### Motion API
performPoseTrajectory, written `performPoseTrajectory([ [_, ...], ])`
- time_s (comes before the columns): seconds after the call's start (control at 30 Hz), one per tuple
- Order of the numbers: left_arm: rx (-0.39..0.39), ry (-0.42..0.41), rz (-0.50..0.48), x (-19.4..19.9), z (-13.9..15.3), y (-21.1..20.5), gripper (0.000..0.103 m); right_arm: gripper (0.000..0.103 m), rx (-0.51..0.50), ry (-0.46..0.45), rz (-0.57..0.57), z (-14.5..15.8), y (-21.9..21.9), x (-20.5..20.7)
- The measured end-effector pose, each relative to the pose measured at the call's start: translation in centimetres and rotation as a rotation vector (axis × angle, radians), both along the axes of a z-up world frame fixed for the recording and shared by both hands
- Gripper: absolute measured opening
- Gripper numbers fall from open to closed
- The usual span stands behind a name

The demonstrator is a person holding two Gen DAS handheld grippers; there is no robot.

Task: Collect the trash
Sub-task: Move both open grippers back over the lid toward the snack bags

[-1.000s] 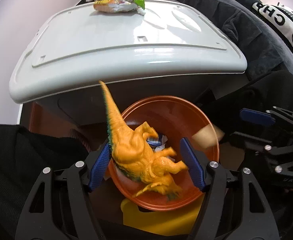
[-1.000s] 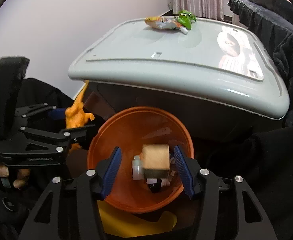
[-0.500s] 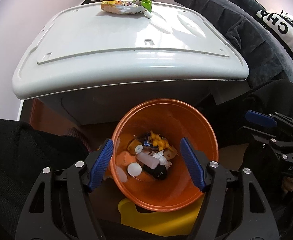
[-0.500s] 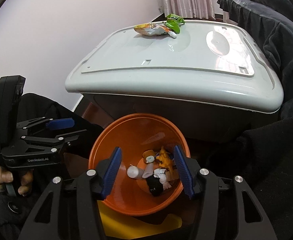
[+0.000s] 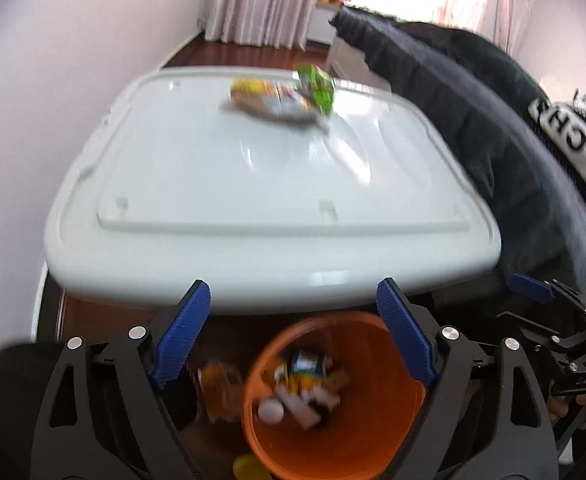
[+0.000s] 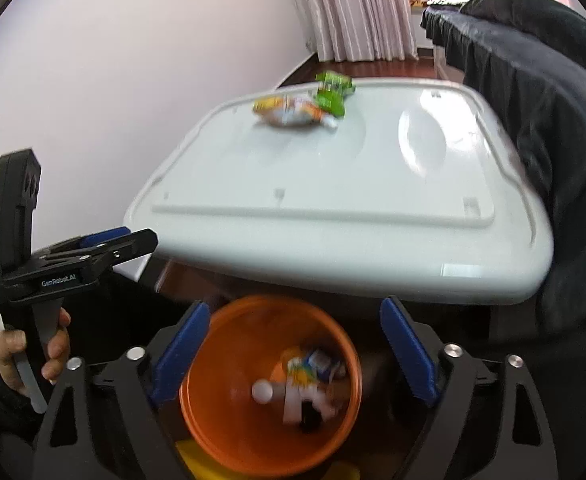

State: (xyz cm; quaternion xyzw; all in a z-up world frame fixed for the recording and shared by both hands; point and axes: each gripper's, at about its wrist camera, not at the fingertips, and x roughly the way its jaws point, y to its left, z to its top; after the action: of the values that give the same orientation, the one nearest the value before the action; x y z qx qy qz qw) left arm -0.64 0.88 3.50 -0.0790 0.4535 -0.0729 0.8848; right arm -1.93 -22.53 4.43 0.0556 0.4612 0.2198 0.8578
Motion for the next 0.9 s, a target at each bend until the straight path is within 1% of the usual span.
performPoseTrajectory([
  [0.2,0.056,-0.070,0.024,4.6,2.4,0.7,0.084,0.090,0.000,-0.048,-0.025,2.7,0.9,7.0],
  [0.3,0.019,-0.087,0.018,7.0,3.2,1.3,0.084,0.091,0.023,-0.050,-0.043,3.3,1.5,10.3],
  [0.33,0.016,-0.086,0.023,7.6,3.4,1.5,0.086,0.091,0.040,-0.042,-0.055,3.5,1.7,11.8],
  [0.43,0.044,-0.116,0.049,9.4,4.2,1.8,0.090,0.091,0.066,-0.016,-0.083,3.4,2.0,14.8],
  [0.53,0.077,-0.147,0.073,11.4,5.2,2.0,0.093,0.091,0.062,0.003,-0.096,3.2,2.9,18.0],
  [0.57,0.075,-0.159,0.081,12.1,5.5,2.1,0.093,0.091,0.046,0.002,-0.104,3.0,3.4,19.2],
  [0.63,0.034,-0.186,0.086,13.6,5.9,2.7,0.093,0.091,0.024,0.000,-0.111,2.5,4.1,21.4],
  [0.7,0.003,-0.186,0.113,15.0,5.6,3.4,0.093,0.091,0.007,0.002,-0.117,2.0,5.1,23.5],
  [0.73,0.004,-0.191,0.131,15.2,5.2,3.6,0.093,0.091,-0.001,0.006,-0.120,1.6,5.5,24.7],
  [0.77,0.016,-0.200,0.150,15.3,4.8,3.8,0.093,0.091,-0.016,0.019,-0.132,0.9,6.2,26.6],
  [0.8,0.044,-0.207,0.171,15.4,4.3,3.8,0.093,0.091,-0.025,0.033,-0.137,0.4,6.8,27.9],
  [0.83,0.087,-0.197,0.204,15.6,3.6,3.8,0.093,0.091,-0.029,0.045,-0.145,0.0,7.3,29.1],
  [0.87,0.107,-0.172,0.230,15.9,3.1,3.9,0.093,0.091,-0.031,0.063,-0.162,-0.8,8.0,31.0],
  [0.9,0.099,-0.148,0.241,16.3,2.6,4.0,0.093,0.091,-0.033,0.079,-0.174,-1.4,8.5,32.3],
])
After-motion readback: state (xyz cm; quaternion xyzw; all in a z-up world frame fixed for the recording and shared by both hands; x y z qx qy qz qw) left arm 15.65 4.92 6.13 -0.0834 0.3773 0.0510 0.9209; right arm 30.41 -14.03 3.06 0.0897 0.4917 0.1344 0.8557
